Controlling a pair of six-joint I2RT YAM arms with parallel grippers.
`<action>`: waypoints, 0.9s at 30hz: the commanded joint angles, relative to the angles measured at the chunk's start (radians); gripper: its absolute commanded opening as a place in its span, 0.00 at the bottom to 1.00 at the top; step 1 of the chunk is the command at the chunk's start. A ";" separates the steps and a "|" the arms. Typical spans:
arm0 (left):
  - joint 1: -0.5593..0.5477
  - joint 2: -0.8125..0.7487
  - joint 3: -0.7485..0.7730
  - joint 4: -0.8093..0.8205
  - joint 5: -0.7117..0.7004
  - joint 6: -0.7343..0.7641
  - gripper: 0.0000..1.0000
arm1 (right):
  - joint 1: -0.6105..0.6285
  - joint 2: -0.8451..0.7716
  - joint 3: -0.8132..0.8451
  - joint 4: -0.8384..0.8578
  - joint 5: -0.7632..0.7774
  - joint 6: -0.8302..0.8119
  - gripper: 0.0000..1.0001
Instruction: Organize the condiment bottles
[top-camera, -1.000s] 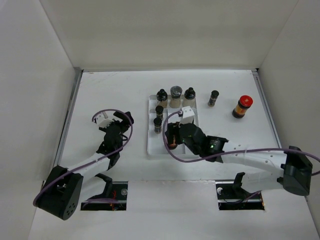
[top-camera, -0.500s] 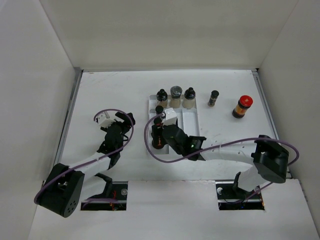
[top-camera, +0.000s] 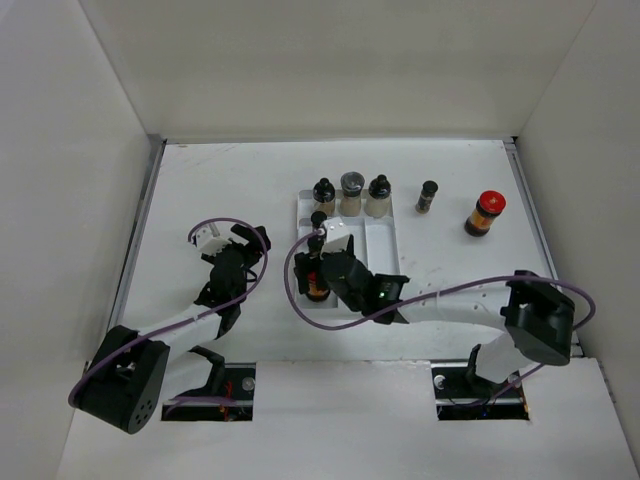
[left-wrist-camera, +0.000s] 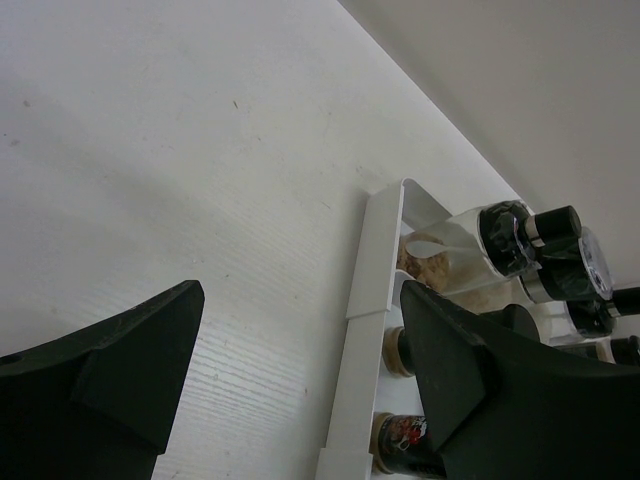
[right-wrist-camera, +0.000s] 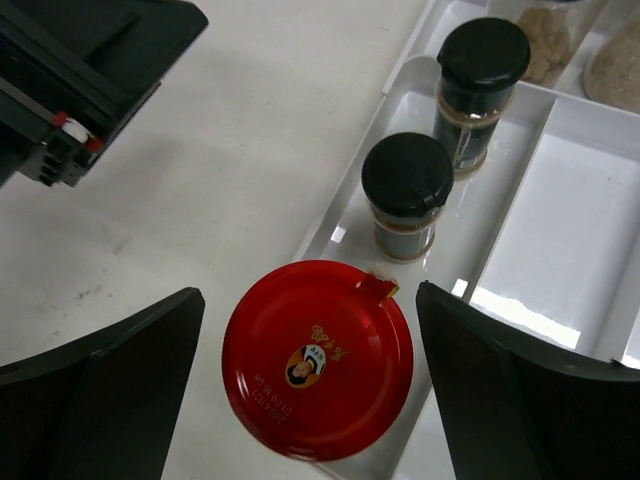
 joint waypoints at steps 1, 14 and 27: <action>-0.002 0.001 0.017 0.040 0.010 -0.013 0.79 | 0.010 -0.128 0.018 0.054 0.035 -0.025 0.97; -0.026 -0.002 0.008 0.062 0.004 -0.017 0.79 | -0.673 -0.535 -0.155 -0.138 0.155 0.039 0.39; -0.044 0.012 0.011 0.068 0.024 -0.037 0.79 | -1.067 -0.176 0.062 -0.267 0.135 -0.068 1.00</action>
